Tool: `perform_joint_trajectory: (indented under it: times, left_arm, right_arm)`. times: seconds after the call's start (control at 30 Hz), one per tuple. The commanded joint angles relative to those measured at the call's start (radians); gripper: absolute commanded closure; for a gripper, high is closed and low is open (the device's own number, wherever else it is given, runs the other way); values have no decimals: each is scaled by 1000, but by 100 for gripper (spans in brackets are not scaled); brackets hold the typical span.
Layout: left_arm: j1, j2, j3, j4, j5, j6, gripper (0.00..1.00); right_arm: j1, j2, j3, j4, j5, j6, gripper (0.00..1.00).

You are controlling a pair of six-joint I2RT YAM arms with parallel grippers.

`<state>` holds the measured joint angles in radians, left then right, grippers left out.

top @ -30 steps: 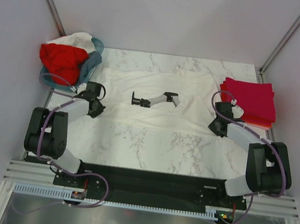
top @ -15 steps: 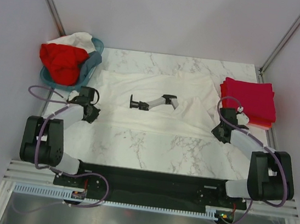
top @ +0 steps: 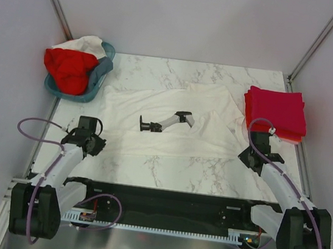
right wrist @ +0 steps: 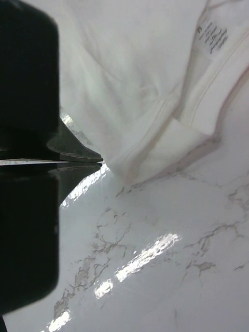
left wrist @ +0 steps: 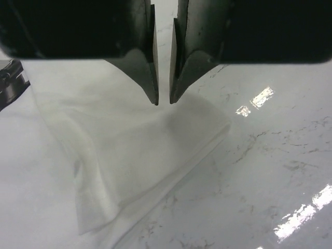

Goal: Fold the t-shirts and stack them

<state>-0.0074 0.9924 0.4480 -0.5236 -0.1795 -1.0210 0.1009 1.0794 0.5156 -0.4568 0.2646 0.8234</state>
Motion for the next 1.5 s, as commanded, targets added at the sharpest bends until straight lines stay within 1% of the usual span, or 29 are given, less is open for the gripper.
perform_joint_trajectory:
  times: [0.0, 0.07, 0.1, 0.17, 0.2, 0.23, 0.27, 0.3, 0.33, 0.37, 0.4, 0.43, 0.47, 0.5, 0.53, 0.57, 0.6, 0.63, 0.67, 0.7, 0.8, 0.83, 0.87, 1.03, 1.07, 1.17, 1.33, 1.4, 1.47]
  left_arm:
    - [6, -44, 78, -30, 11, 74, 75]
    - [6, -43, 125, -29, 28, 119, 72]
    - [6, -38, 174, -27, 34, 155, 68]
    - [-25, -20, 221, -3, 75, 200, 64]
    - [-43, -11, 265, 25, 87, 228, 62]
    - [-93, -3, 291, 31, 90, 233, 60]
    - [-124, 11, 310, 57, 104, 246, 54]
    - [-159, 18, 331, 147, 127, 290, 51]
    - [-230, 31, 342, 183, 156, 298, 48]
    - [-262, 50, 353, 215, 172, 302, 41]
    - [-290, 93, 365, 268, 204, 312, 39]
    - [-327, 130, 373, 357, 269, 314, 37]
    - [-342, 165, 385, 394, 296, 311, 37]
    - [-370, 257, 423, 434, 319, 303, 37]
    - [-384, 303, 446, 451, 351, 302, 37]
    - [-399, 351, 502, 461, 362, 302, 37]
    - [-428, 456, 533, 468, 370, 305, 38]
    - [-440, 504, 567, 473, 382, 305, 39]
    - [-453, 561, 636, 474, 388, 305, 41]
    - [-472, 651, 673, 474, 400, 303, 43]
    - [-508, 774, 808, 470, 429, 300, 49]
    - [-514, 843, 839, 470, 440, 299, 50]
    - [-522, 871, 894, 459, 442, 295, 51]
    - [-568, 1020, 1015, 438, 453, 315, 53]
    - [-575, 1037, 1058, 410, 451, 326, 53]
    - [-598, 1095, 1122, 384, 446, 337, 56]
    - [-623, 1140, 1163, 336, 422, 355, 59]
    - [-635, 1157, 1172, 327, 422, 364, 62]
    - [-644, 1170, 1189, 298, 416, 371, 64]
  right_arm:
    - [0, -10, 93, 32, -42, -102, 100]
    - [-1, 34, 164, 66, -80, -173, 96]
    - [0, 54, 187, 82, -153, -199, 89]
    - [9, 121, 249, 138, -198, -237, 84]
    - [13, 144, 270, 153, -232, -244, 78]
    - [22, 166, 287, 194, -241, -251, 77]
    - [26, 210, 320, 210, -242, -251, 75]
    - [40, 233, 337, 237, -242, -254, 74]
    - [43, 255, 351, 250, -240, -259, 74]
    - [49, 305, 386, 259, -242, -265, 74]
    - [56, 333, 408, 263, -239, -282, 75]
    - [66, 394, 431, 260, -217, -285, 78]
    - [68, 424, 475, 257, -208, -288, 80]
    - [77, 451, 497, 247, -205, -297, 86]
    - [83, 506, 544, 242, -200, -303, 88]
    - [91, 534, 569, 234, -194, -308, 91]
    - [108, 562, 596, 213, -188, -313, 92]
    - [117, 611, 622, 205, -183, -317, 94]
    - [126, 634, 670, 201, -170, -319, 97]
    - [146, 655, 693, 190, -160, -320, 99]
    - [160, 734, 761, 182, -142, -319, 100]
    - [160, 767, 780, 182, -142, -316, 100]
    - [161, 781, 788, 181, -140, -317, 100]
    - [161, 865, 817, 178, -133, -326, 100]
    - [160, 876, 825, 179, -133, -325, 100]
    - [161, 922, 848, 173, -120, -325, 100]
    - [160, 958, 856, 168, -114, -323, 100]
    - [160, 964, 859, 168, -120, -320, 100]
    - [161, 967, 859, 168, -130, -319, 100]
